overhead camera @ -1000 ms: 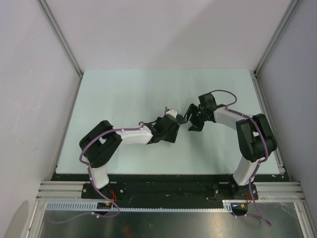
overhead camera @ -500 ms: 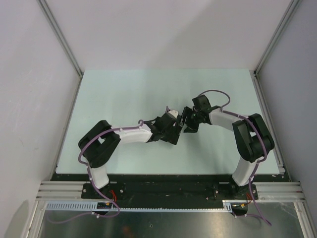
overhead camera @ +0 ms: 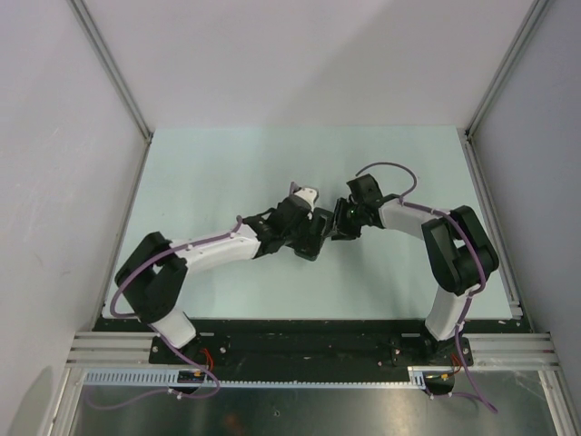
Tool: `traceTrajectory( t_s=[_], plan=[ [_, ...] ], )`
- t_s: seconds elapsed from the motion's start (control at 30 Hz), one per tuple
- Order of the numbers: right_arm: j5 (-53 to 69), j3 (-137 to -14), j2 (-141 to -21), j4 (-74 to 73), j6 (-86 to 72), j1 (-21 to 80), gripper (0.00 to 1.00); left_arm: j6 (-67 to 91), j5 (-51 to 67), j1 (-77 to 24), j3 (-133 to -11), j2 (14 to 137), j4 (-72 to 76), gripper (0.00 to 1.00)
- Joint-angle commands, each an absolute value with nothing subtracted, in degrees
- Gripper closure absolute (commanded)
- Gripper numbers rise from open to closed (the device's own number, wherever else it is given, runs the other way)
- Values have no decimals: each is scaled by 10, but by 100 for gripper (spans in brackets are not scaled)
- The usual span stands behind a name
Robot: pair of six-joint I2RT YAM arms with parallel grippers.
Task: Organize the sunglasses
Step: Move the case with the sunglasses to the center of the board.
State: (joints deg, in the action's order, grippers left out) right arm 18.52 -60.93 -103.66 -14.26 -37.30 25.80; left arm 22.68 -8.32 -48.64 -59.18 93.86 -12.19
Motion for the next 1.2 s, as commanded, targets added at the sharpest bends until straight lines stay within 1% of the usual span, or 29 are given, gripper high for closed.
traceTrajectory(
  t_s=[0.0,0.1,0.17,0.3,0.4,0.5,0.7,0.77,0.87,0.9,0.93,1.0,1.03,1.1,1.13,1.17],
  plan=[
    [115,-604,-1060,-163,-337,274,66,245,-67,-460,-579,894,-120,4],
    [102,-604,-1052,-160,-327,280,65,254,-57,-434,-570,868,-122,4],
    [101,-605,-1045,-145,-311,282,62,256,-50,-421,-563,853,-122,4],
    [138,-615,-1062,-100,-296,275,61,250,-40,-382,-555,809,-125,4],
    [189,-637,-1085,-77,-286,276,61,244,-29,-359,-550,776,-129,3],
    [204,-649,-1104,-56,-286,277,62,233,-33,-344,-548,745,-136,1],
    [194,-680,-1120,-55,-267,278,62,215,-28,-322,-546,699,-154,0],
    [179,-692,-1114,-61,-260,274,60,211,-24,-317,-548,691,-161,0],
    [155,-695,-1076,-75,-246,268,52,205,-14,-306,-553,685,-171,0],
    [146,-695,-1062,-79,-237,267,48,203,-10,-300,-559,683,-175,0],
    [123,-695,-1044,-90,-233,266,42,201,-7,-297,-562,680,-182,0],
    [108,-696,-992,-101,-225,261,36,200,-5,-287,-571,679,-193,0],
    [96,-696,-975,-122,-221,260,30,198,-5,-285,-584,678,-206,0],
    [74,-695,-916,-150,-215,252,25,193,-10,-280,-604,674,-224,0],
    [65,-695,-898,-182,-212,251,17,192,-28,-279,-608,666,-240,0],
    [52,-695,-876,-199,-211,250,12,191,-40,-278,-613,662,-247,0]
  ],
)
